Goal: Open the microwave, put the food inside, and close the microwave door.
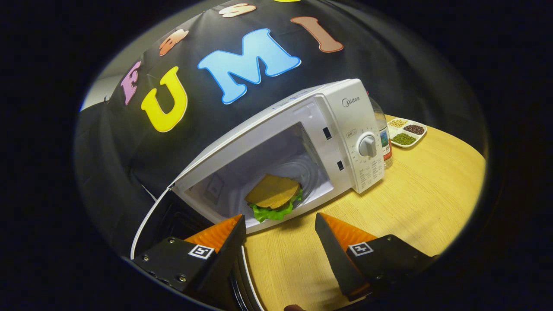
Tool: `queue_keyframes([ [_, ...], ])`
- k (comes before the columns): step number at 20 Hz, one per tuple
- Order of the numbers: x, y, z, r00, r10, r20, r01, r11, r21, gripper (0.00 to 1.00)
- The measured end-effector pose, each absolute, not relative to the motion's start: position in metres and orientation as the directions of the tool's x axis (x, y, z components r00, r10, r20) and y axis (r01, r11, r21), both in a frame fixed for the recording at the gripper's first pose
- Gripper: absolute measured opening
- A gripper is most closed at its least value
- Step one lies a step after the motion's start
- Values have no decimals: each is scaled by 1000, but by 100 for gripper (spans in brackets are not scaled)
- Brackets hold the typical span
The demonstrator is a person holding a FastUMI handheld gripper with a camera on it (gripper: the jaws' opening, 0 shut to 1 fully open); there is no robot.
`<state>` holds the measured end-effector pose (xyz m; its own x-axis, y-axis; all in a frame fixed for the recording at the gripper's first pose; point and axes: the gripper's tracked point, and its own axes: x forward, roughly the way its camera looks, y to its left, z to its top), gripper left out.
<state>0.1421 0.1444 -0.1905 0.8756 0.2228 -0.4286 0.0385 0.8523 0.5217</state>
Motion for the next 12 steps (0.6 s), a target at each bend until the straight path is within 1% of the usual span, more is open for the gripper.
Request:
queue_keyframes([
  [5,115,144,-165,880,267,-392,-24,850,525,97],
  [10,91,145,-155,864,314,-394,-75,854,515,97],
  [12,74,155,-142,857,360,-370,-127,842,525,97],
])
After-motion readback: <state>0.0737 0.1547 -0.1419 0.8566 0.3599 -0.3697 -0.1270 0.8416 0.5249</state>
